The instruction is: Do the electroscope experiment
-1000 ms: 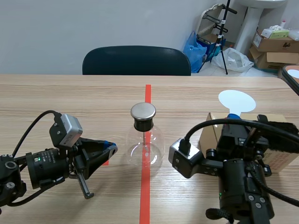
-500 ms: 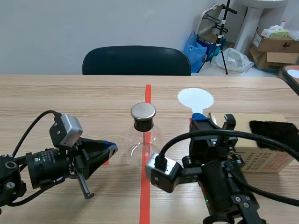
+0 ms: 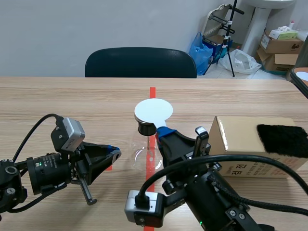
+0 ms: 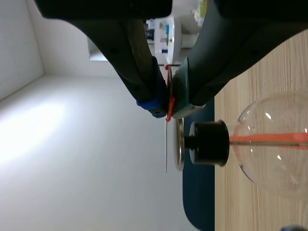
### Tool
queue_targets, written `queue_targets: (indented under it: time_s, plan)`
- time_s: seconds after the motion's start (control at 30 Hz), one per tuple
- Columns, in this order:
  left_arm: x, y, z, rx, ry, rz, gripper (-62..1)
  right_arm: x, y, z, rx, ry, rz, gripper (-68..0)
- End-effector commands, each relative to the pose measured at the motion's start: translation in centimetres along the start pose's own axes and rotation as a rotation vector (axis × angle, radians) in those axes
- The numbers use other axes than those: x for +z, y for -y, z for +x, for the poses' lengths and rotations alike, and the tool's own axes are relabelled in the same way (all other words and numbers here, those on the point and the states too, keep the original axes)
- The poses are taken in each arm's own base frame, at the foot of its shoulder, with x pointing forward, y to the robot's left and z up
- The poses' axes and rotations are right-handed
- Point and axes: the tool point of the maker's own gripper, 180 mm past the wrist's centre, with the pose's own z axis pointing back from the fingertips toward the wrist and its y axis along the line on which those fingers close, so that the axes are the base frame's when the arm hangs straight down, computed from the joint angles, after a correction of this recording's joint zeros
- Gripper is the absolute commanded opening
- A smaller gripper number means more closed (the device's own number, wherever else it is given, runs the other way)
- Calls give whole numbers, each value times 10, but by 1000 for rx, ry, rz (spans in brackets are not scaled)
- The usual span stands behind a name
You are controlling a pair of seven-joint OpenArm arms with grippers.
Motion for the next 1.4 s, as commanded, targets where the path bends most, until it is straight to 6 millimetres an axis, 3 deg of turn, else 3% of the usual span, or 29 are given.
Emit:
queue_targets:
  time_s: [0.0,1.07,1.37]
  plan:
    - [-4,0,13,-3,47,-4,-577,-5,15,-4,23,7,-50,-658]
    - [-4,0,13,-3,47,-4,-577,-5,15,1,23,34,-50,-658]
    - [-4,0,13,-3,48,-4,-577,-4,16,-23,20,-100,-51,-658]
